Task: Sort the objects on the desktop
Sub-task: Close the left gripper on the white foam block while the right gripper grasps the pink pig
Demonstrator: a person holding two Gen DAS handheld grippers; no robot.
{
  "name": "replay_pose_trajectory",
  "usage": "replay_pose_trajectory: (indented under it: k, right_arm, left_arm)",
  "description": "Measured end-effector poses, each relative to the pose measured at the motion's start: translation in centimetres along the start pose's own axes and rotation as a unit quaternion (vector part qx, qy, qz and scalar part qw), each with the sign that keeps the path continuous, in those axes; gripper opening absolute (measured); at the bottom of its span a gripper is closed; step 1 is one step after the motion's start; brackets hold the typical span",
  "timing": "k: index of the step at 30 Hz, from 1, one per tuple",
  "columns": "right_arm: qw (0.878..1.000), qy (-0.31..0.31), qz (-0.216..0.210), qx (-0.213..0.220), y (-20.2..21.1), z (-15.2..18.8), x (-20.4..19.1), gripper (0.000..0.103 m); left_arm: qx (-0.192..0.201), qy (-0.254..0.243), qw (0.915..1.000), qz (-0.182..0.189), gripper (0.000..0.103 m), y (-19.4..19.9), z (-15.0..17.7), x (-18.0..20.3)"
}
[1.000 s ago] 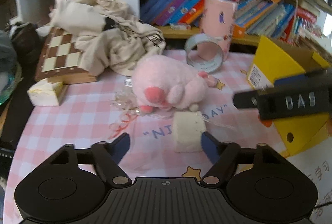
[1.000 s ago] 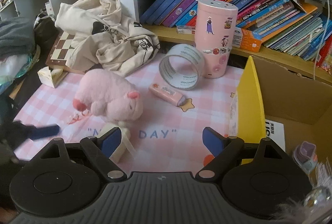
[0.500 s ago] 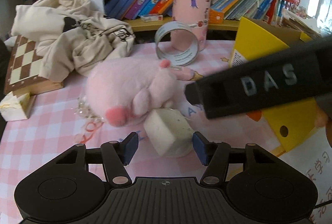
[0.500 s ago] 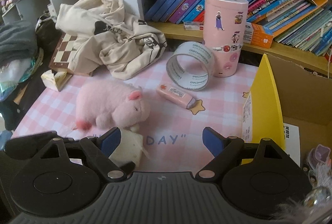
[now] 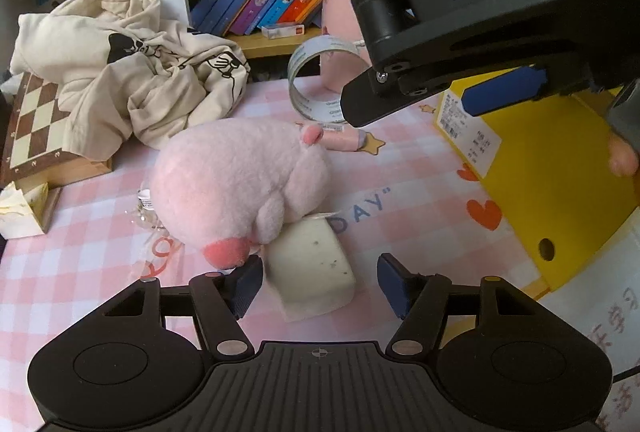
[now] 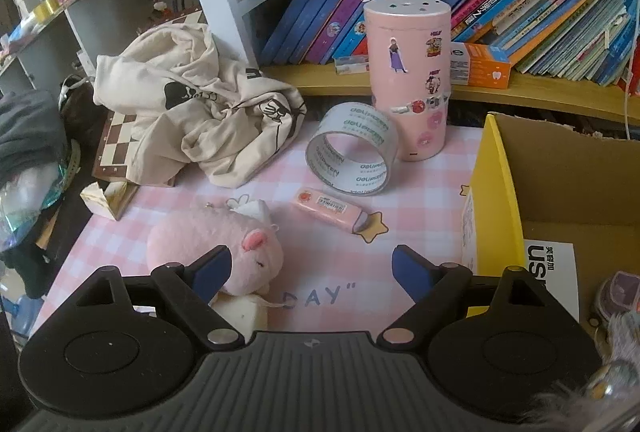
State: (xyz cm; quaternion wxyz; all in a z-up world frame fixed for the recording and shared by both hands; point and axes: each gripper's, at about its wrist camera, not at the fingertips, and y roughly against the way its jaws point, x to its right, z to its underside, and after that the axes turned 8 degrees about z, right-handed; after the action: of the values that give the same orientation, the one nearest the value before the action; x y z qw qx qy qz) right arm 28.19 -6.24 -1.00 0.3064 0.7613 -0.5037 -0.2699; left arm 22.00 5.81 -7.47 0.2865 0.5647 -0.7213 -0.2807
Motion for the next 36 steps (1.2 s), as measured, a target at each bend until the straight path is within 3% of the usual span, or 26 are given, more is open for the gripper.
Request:
replay_pose_trajectory:
  k: [3,5,11,20,23,29,36]
  right_arm:
    - [1.0,0.01,-0.006,-0.003,-0.3,0.1,-0.5,0.087]
    - [0.999,0.029,-0.012,-0.004,-0.5,0.1,-1.2,0.089]
    - [0.996,0.079,-0.035,-0.008,-1.0,-0.2,-3.5,0.089]
    - [0.992,0.102,-0.061,-0.045,-4.0,-0.5,-6.7,0.097]
    - [0.991,0.088,-0.068,-0.079,-5.6,0.0,-7.4,0.098]
    - [0.992,0.059,-0.065,-0.089,-7.5,-0.1,-7.7,0.097]
    - [0.991,0.069,-0.068,-0.087,-7.1,-0.1,-8.0,0.084]
  left_arm:
    - [-0.006,-0.001,0.9999,-0.012,0.062,-0.9,0.1,-0.1]
    - [-0.002,0.004,0.9998,-0.017,0.054,-1.2,0.3,-0.4]
    - [0.0,0.007,0.9999,0.008,0.04,-0.4,0.6,-0.8]
    - [-0.02,0.049,0.998,0.036,0.038,3.8,4.0,-1.7]
    - [-0.025,0.054,0.9974,0.039,0.037,4.8,4.8,-1.5]
    - [-0.03,0.066,0.9966,0.038,0.037,6.3,5.6,-1.5]
    - [-0.026,0.084,0.9958,0.026,0.036,7.0,6.1,-2.2]
